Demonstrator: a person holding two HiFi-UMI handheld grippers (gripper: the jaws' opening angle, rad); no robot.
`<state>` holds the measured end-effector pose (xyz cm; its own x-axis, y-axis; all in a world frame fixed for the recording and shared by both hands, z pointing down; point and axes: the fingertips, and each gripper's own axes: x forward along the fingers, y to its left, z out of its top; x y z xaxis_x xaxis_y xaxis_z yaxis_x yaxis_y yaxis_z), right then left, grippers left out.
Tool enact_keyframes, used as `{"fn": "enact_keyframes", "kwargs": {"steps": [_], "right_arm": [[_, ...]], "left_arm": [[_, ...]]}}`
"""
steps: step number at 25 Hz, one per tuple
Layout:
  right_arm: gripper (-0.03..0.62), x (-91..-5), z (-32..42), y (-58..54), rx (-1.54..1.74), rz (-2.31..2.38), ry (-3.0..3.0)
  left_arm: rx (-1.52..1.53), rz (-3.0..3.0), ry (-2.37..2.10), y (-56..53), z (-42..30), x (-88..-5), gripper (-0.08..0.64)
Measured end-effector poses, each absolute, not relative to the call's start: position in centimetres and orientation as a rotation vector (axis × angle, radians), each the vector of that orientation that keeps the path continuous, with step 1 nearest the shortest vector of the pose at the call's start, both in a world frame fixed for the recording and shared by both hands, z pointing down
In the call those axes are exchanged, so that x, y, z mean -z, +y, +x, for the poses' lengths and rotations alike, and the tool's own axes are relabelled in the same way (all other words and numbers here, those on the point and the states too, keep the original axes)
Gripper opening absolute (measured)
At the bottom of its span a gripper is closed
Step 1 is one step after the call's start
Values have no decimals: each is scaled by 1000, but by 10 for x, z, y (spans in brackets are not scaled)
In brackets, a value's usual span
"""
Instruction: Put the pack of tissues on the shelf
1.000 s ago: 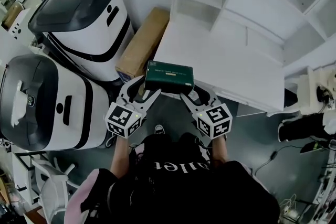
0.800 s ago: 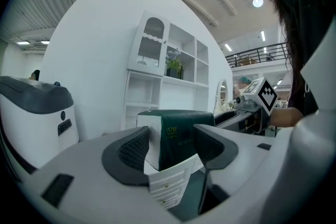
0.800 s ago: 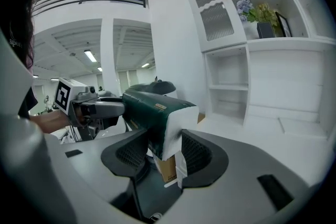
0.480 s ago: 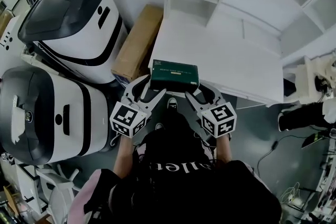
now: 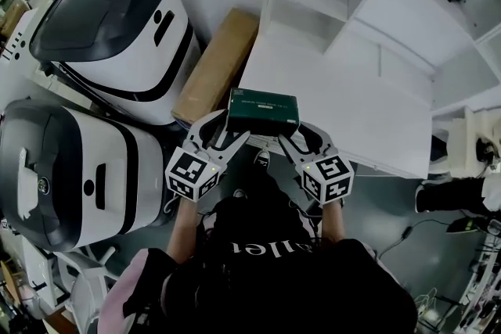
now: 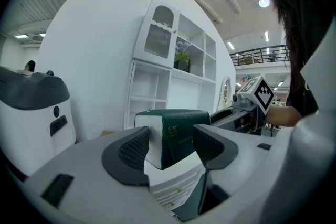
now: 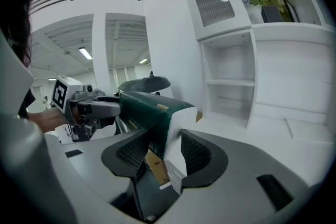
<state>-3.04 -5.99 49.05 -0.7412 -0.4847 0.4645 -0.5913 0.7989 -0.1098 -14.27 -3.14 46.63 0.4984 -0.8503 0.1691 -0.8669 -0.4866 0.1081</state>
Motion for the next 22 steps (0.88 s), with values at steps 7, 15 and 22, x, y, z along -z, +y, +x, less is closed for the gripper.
{"fn": "enact_keyframes", "kwargs": {"steps": [7, 15, 22], "right_arm": [[216, -497, -38, -136, -355, 806, -2550], [215, -483, -30, -219, -368, 869, -2578], [213, -471, -12, -271, -351, 920, -2602]], "left_arm": [[-173, 2557, -1469, -104, -149, -467, 273], [-205, 2597, -1453, -192, -141, -453, 273], [-231, 2635, -1445, -247, -124, -444, 273]]}}
